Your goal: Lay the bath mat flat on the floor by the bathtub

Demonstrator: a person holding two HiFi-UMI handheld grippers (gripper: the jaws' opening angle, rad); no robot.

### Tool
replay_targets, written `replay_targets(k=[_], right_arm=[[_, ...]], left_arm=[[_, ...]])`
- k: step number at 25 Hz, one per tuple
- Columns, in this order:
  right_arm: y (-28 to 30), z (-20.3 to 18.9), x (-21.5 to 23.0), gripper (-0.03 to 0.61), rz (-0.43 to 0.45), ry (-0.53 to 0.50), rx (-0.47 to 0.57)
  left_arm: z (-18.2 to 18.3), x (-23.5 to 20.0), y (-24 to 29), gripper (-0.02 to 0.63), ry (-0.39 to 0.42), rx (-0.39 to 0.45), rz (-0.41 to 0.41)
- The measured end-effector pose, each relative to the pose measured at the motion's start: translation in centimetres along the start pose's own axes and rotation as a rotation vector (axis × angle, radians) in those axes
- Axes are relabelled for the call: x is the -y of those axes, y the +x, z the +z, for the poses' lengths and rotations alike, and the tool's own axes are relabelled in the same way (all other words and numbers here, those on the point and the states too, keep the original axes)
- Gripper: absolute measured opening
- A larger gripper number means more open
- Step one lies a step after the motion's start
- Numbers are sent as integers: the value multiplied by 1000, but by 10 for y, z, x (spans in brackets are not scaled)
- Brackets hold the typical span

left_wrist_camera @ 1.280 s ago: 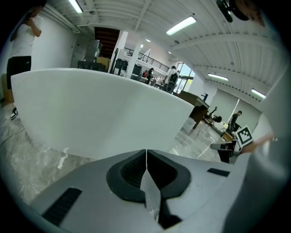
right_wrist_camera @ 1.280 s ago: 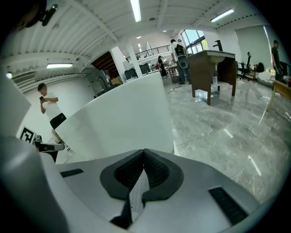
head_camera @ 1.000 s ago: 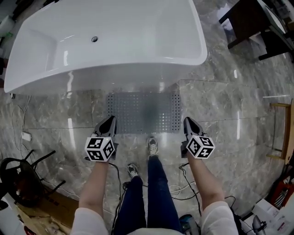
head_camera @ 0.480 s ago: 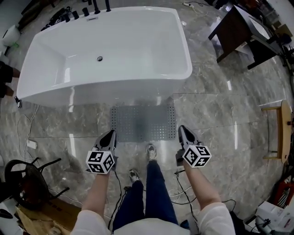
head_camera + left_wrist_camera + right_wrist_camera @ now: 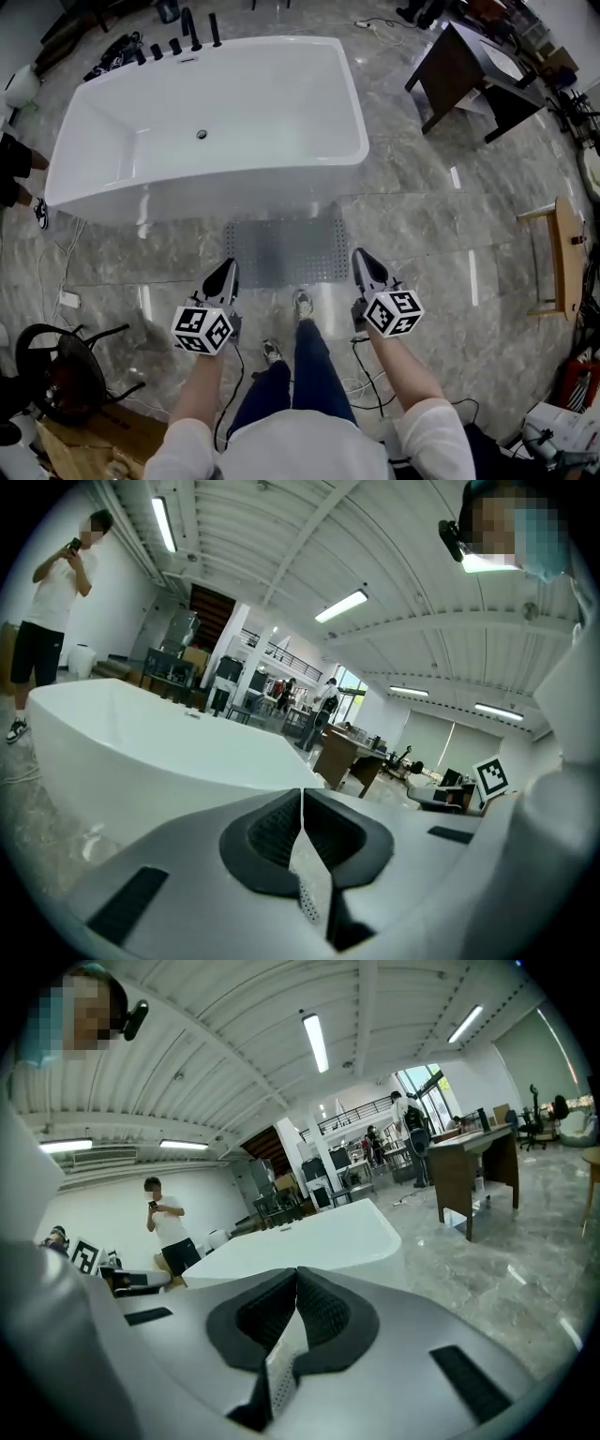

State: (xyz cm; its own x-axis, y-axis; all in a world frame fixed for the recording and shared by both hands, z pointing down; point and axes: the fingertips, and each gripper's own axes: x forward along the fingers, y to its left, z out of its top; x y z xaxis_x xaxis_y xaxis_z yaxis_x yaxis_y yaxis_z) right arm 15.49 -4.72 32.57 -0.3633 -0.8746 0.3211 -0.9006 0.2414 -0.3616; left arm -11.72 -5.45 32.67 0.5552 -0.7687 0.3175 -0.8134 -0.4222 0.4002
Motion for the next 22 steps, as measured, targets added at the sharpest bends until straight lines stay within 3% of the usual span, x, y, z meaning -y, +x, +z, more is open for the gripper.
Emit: replay_targets(k=[9,13,22], right_arm=[[-59,48,-43,31,16,-88,67],[-81,71,-60,29,41,-56,112],[-111,98,-95,31,98,-49,179]], left_arm=[[53,60,-50,38,38,68,-26],[71,81,-65,38,28,107,-49],[101,104,-91,38,114,146,-70]])
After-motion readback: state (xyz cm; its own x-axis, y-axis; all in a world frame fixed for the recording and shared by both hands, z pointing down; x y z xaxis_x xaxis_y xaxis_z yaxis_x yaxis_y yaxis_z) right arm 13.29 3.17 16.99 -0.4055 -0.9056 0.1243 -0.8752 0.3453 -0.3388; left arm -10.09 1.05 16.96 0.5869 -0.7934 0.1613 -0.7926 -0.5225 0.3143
